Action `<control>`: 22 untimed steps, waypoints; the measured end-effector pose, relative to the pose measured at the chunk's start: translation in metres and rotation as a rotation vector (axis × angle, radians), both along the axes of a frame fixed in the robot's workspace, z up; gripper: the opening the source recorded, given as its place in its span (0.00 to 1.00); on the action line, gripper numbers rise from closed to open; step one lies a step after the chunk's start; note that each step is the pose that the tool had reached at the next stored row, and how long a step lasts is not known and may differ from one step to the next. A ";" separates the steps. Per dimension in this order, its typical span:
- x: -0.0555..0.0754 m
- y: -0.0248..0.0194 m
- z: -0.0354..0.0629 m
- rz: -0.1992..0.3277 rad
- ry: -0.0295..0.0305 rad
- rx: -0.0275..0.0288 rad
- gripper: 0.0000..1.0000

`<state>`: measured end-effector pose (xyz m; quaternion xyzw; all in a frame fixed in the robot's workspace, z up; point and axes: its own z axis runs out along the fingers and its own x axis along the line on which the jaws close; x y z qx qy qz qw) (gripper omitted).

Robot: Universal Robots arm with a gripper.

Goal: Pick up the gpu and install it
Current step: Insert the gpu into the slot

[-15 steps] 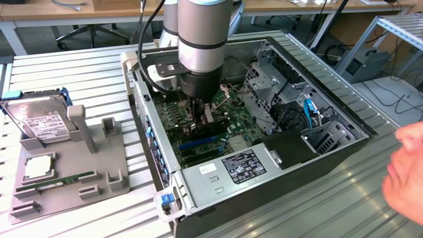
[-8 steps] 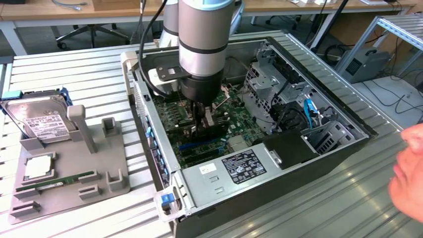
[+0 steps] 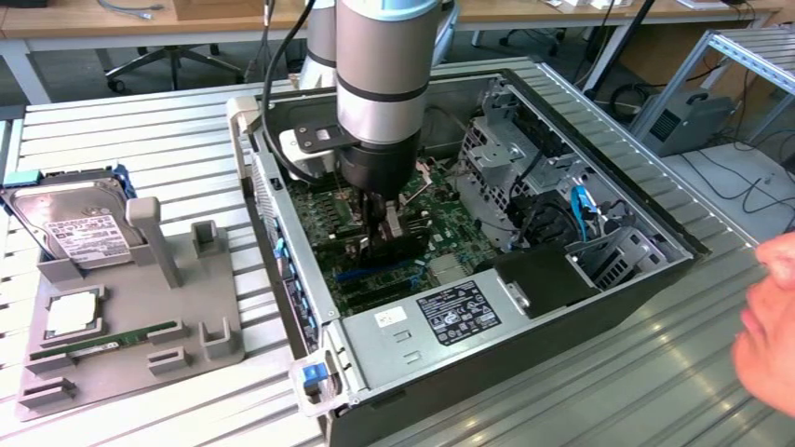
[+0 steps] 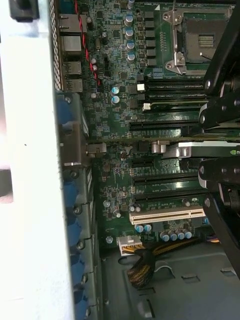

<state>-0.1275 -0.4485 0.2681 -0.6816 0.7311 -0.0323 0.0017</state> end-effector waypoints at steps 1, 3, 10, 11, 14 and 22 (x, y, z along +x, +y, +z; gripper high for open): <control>0.000 0.0002 0.0000 0.000 0.0000 0.0000 0.27; 0.000 0.0014 0.0000 0.000 0.0002 -0.0003 0.27; 0.000 0.0018 0.0000 0.000 0.0002 -0.0003 0.27; 0.000 0.0018 -0.0001 0.000 0.0001 -0.0002 0.27; 0.000 0.0019 -0.0012 0.000 0.0000 0.0000 0.27; 0.000 0.0018 -0.0022 0.000 0.0001 -0.0002 0.27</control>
